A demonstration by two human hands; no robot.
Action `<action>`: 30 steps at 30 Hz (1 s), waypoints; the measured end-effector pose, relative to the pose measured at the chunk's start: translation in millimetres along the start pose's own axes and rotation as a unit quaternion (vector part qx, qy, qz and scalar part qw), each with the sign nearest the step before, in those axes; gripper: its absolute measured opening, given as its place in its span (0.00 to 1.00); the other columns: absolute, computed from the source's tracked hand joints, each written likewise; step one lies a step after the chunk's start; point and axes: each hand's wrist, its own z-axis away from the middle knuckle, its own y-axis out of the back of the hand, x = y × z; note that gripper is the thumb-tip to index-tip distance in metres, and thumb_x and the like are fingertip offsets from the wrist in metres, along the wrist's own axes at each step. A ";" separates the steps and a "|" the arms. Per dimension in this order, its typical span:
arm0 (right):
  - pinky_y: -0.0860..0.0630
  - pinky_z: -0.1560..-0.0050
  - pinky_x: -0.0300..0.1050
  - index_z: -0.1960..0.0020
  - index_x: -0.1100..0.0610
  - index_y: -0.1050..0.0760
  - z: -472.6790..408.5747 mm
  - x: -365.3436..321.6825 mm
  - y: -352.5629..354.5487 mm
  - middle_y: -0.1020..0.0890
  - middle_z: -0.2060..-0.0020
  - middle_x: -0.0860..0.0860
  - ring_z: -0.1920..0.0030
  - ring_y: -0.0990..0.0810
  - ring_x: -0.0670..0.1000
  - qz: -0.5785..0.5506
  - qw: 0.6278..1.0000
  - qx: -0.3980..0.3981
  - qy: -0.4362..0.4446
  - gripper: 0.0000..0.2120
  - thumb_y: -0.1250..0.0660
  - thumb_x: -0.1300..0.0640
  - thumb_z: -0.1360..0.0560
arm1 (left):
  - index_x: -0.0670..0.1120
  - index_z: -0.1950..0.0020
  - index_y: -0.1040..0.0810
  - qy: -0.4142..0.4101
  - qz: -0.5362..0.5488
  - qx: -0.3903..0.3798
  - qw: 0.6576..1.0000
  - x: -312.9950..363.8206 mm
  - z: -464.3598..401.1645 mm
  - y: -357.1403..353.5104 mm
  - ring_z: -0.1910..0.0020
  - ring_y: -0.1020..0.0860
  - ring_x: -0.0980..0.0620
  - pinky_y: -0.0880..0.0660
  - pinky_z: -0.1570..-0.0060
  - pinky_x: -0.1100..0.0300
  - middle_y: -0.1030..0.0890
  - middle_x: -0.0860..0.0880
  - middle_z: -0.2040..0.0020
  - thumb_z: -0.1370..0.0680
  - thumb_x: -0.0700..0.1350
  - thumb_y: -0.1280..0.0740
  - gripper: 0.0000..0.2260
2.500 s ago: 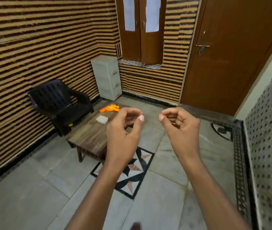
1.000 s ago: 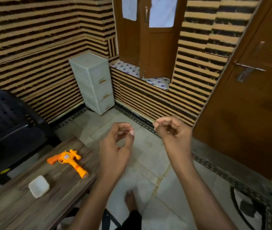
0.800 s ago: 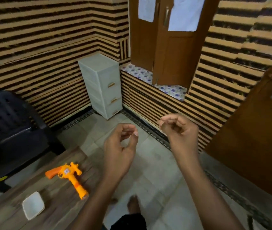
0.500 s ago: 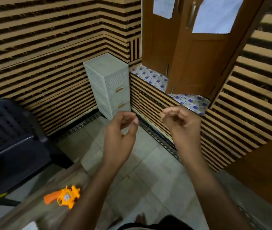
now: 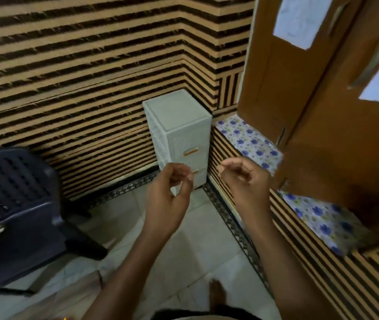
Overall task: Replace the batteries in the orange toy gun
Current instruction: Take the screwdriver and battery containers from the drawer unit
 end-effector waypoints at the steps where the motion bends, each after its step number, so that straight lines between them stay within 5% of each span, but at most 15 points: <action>1: 0.16 0.50 0.46 0.51 0.58 0.16 -23.8 5.8 -1.8 0.14 0.58 0.52 0.54 0.15 0.50 0.000 1.000 -0.011 -0.005 0.05 0.27 0.66 0.24 | 0.47 0.46 0.18 0.006 -0.001 0.005 1.000 -2.8 -16.7 -8.7 0.49 0.17 0.58 0.19 0.45 0.60 0.15 0.56 0.51 0.18 0.39 0.30 0.04; 12: 0.17 0.52 0.42 0.55 0.57 0.16 -236.8 92.9 -63.7 0.14 0.59 0.51 0.55 0.14 0.50 0.016 0.996 -0.084 -0.038 0.06 0.27 0.67 0.25 | 0.48 0.43 0.19 0.055 -0.080 0.012 0.995 -91.8 -194.2 -79.0 0.46 0.19 0.64 0.26 0.45 0.74 0.16 0.58 0.48 0.18 0.42 0.31 0.05; 20: 0.21 0.55 0.37 0.55 0.58 0.17 -349.3 212.1 -131.4 0.16 0.62 0.46 0.60 0.18 0.39 0.140 0.978 -0.132 -0.084 0.04 0.26 0.66 0.26 | 0.44 0.31 0.21 0.087 -0.205 -0.063 0.973 -214.4 -337.4 -110.0 0.39 0.19 0.50 0.22 0.39 0.55 0.17 0.47 0.36 0.17 0.46 0.31 0.15; 27: 0.21 0.50 0.40 0.44 0.60 0.17 -404.8 341.4 -177.9 0.16 0.53 0.51 0.50 0.18 0.50 0.281 0.919 -0.253 -0.108 0.09 0.30 0.60 0.24 | 0.45 0.20 0.31 0.107 -0.339 -0.182 0.917 -313.6 -423.7 -150.1 0.22 0.32 0.42 0.33 0.25 0.48 0.30 0.43 0.21 0.17 0.48 0.32 0.25; 30: 0.21 0.38 0.52 0.36 0.60 0.22 -422.1 396.2 -194.2 0.18 0.42 0.56 0.40 0.19 0.56 0.345 0.877 -0.325 -0.084 0.17 0.29 0.61 0.24 | 0.48 0.16 0.39 0.094 -0.386 -0.225 0.889 -358.4 -448.2 -166.9 0.17 0.41 0.44 0.39 0.21 0.45 0.39 0.45 0.16 0.16 0.51 0.35 0.29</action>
